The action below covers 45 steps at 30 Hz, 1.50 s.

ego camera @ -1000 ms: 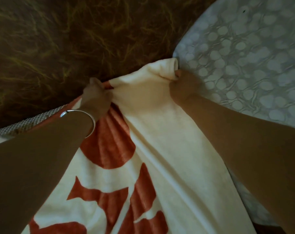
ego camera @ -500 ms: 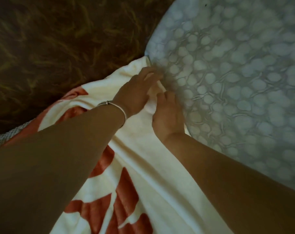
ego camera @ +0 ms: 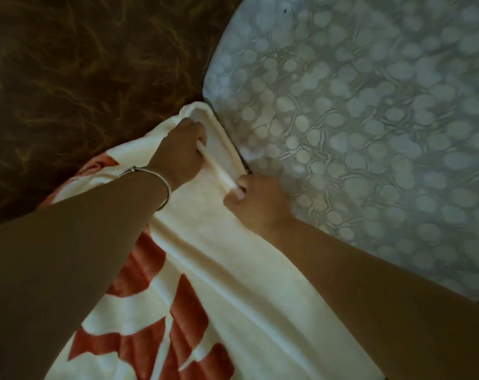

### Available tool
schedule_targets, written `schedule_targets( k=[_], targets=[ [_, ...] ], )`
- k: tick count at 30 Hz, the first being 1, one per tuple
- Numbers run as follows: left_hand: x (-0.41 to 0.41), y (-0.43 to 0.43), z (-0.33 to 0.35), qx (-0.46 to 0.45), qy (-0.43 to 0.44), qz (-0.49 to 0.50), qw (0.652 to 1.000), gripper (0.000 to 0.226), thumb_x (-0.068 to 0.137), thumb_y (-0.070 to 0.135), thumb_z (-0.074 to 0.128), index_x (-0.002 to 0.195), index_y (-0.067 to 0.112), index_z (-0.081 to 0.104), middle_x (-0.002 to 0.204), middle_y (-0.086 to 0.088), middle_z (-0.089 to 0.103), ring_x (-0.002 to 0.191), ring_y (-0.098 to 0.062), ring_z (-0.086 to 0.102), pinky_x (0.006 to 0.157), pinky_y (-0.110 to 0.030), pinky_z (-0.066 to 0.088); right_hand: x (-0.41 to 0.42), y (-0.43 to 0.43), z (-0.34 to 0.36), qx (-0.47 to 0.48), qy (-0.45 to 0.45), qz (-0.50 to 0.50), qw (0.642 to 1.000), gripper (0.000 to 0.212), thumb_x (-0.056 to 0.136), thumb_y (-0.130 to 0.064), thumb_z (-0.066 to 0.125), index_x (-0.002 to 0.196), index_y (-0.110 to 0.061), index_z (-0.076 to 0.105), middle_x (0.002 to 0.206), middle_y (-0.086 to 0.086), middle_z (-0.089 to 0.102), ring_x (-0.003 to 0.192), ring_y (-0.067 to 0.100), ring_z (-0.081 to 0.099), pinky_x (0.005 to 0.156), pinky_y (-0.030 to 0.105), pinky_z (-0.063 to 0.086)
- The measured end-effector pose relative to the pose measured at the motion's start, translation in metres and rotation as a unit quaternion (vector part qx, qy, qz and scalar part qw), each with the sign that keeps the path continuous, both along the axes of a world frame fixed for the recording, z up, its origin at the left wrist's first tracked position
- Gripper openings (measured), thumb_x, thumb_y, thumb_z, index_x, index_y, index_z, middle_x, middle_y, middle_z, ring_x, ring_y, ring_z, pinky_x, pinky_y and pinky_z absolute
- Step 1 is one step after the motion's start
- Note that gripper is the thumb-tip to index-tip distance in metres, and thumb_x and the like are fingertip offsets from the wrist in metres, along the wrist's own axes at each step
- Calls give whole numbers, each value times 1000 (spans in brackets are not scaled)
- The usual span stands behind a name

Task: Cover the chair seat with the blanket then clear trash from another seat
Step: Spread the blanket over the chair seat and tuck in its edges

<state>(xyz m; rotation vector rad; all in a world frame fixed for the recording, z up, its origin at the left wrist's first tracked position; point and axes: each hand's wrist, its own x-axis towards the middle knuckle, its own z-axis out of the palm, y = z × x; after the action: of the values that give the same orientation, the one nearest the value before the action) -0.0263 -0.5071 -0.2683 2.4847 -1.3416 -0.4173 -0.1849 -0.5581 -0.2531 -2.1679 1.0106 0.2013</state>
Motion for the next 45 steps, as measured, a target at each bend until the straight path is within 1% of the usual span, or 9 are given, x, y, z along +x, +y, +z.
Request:
schedule_targets(
  k=[5,10,16,20,28,33,37,43,45],
  targets=[
    [-2,-12,-1,23,14,-39,999,30,87,1,47,116,5,55,116,-21,55,100,-36,57,88,-37,46,5,-10,-1,28,46,-73,996,37,89,-14,54,123,0,50,123,17,58,115,33,57,86,30,48],
    [1,-24,2,136,-19,-112,984,52,89,6,47,139,19,38,120,-21,54,101,-38,58,82,-40,46,12,-17,-7,116,61,-122,984,35,84,-18,62,114,0,62,111,13,68,98,25,67,66,20,45],
    [-4,-27,9,240,-102,-191,946,62,92,10,47,145,27,21,123,-16,52,105,-35,57,80,-39,44,12,-19,-13,177,88,-117,973,33,81,-17,70,110,0,64,111,13,68,104,25,66,86,27,53],
    [-5,-31,12,289,-102,-202,930,50,93,11,45,140,24,32,122,-16,53,107,-35,56,73,-36,40,12,-16,-12,116,61,-71,989,25,83,-23,64,102,-7,59,110,13,67,105,25,64,73,20,40],
    [-5,-43,21,-14,-6,-7,1000,25,87,2,50,112,1,53,112,-23,59,106,-34,56,84,-33,37,12,-44,17,-181,41,29,982,25,92,-6,46,117,-7,51,117,15,60,107,33,60,80,37,49],
    [-13,-50,5,84,20,-40,995,48,83,7,59,126,0,40,134,-24,39,113,-34,51,98,-39,37,14,-37,7,-243,110,161,950,34,95,-1,37,128,-1,45,126,17,53,110,32,61,82,39,52],
    [-8,-33,9,34,69,-28,997,65,83,6,58,141,10,29,149,-17,20,127,-35,42,101,-37,40,20,-38,6,-272,141,178,935,37,94,1,35,132,3,39,127,20,53,110,33,61,81,40,52],
    [-6,25,0,-1,22,-49,999,72,83,-3,55,145,13,23,156,-11,12,139,-28,29,108,-43,38,24,11,5,-346,-11,236,908,45,79,-7,27,97,-8,69,84,13,66,65,27,64,49,30,41],
    [-9,48,-1,16,38,21,999,67,85,2,53,145,13,25,155,-11,16,137,-31,31,109,-46,34,26,33,2,-287,-11,296,911,42,84,-9,30,100,-4,68,104,17,62,87,34,61,60,35,44]
  ],
)
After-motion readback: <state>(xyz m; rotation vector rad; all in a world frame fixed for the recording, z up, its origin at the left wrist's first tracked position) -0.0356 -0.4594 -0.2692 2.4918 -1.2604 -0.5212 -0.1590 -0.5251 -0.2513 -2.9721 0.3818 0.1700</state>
